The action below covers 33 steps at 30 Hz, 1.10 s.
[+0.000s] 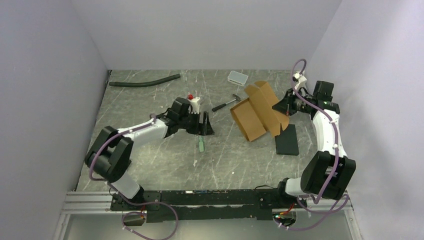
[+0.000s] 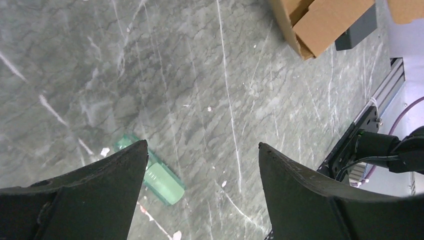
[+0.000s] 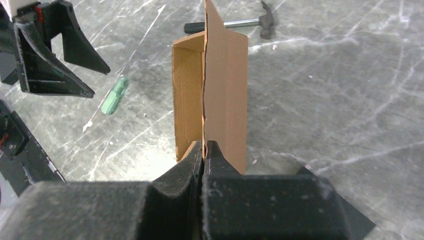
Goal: Fold the paper box
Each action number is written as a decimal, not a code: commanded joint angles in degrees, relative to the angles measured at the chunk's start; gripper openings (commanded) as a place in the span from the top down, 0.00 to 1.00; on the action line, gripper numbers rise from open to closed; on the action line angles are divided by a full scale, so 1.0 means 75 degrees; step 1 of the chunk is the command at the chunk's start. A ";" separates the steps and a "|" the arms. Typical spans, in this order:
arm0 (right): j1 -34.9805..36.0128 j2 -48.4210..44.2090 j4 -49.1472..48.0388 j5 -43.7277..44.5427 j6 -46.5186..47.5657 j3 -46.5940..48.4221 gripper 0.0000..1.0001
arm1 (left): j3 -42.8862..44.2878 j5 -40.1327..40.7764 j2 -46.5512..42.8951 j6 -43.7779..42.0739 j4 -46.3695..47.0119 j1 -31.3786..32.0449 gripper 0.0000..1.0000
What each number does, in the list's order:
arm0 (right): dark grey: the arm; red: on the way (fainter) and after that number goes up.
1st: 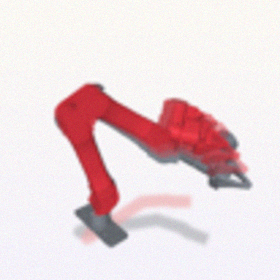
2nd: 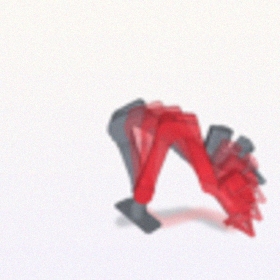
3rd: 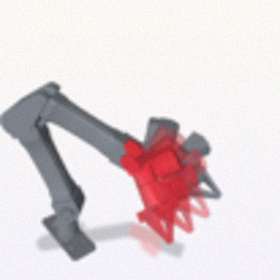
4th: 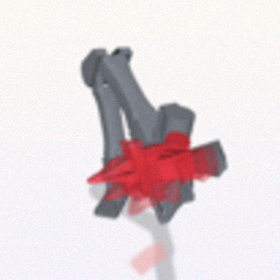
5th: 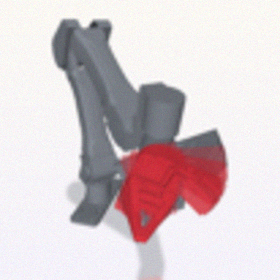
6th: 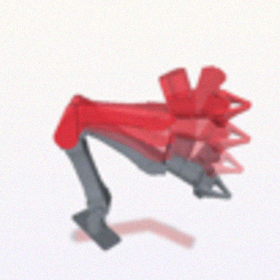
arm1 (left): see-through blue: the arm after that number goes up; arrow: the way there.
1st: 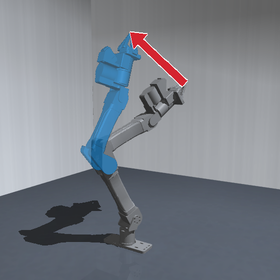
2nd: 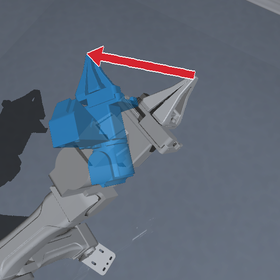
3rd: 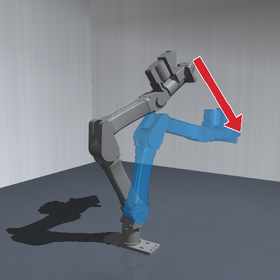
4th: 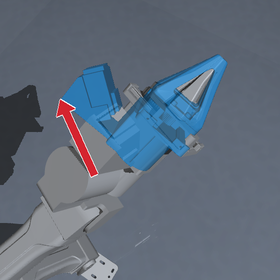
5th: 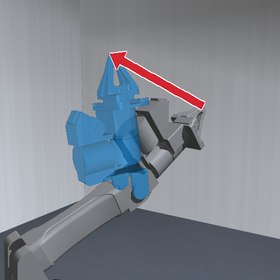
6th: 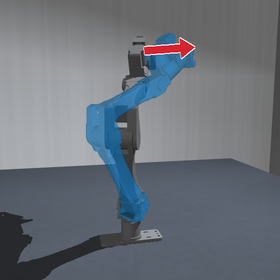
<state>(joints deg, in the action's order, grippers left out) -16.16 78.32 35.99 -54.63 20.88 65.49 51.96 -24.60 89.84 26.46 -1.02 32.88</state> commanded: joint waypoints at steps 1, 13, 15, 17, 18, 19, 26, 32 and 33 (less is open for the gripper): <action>-0.0396 -0.0251 -0.0011 -0.0384 0.0083 0.0201 1.00 | 0.0909 0.0505 0.0435 0.0346 -0.0114 0.0427 0.14; -0.0584 -0.0152 -0.0182 0.0233 -0.0065 0.0139 1.00 | 0.2784 0.4373 0.1459 -0.0055 -0.3458 0.1403 0.15; -0.0565 -0.0146 -0.0190 0.0134 -0.0095 0.0069 1.00 | 0.2924 0.4545 0.1484 0.0282 -0.4103 0.1427 0.18; -0.0560 -0.0115 -0.0212 0.0071 -0.0126 -0.0025 1.00 | 0.2982 0.4827 0.1449 0.0743 -0.4745 0.1520 0.19; -0.0521 -0.0070 -0.0205 -0.0004 -0.0133 -0.0061 1.00 | 0.2906 0.4862 0.1385 0.0980 -0.4925 0.1592 0.20; -0.0462 0.0005 -0.0196 -0.0050 -0.0139 -0.0087 1.00 | 0.2775 0.4806 0.1311 0.1197 -0.4977 0.1679 0.21; 0.0281 0.0278 -0.0368 0.0101 -0.0311 -0.0200 1.00 | 0.2615 0.4703 0.1702 0.2182 -0.5128 0.1922 0.33; 0.0757 0.0393 -0.0369 0.0241 -0.0280 -0.0202 1.00 | 0.2921 0.5027 0.2397 0.2401 -0.5588 0.1931 0.40; 0.0806 0.0379 -0.0367 0.0241 -0.0277 -0.0201 1.00 | 0.2919 0.5082 0.2464 0.2421 -0.5615 0.1926 0.40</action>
<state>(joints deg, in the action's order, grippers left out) -11.16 81.52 35.51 -52.53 18.87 63.77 71.70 10.09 106.37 40.47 -39.77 47.44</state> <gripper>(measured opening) 0.018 0.606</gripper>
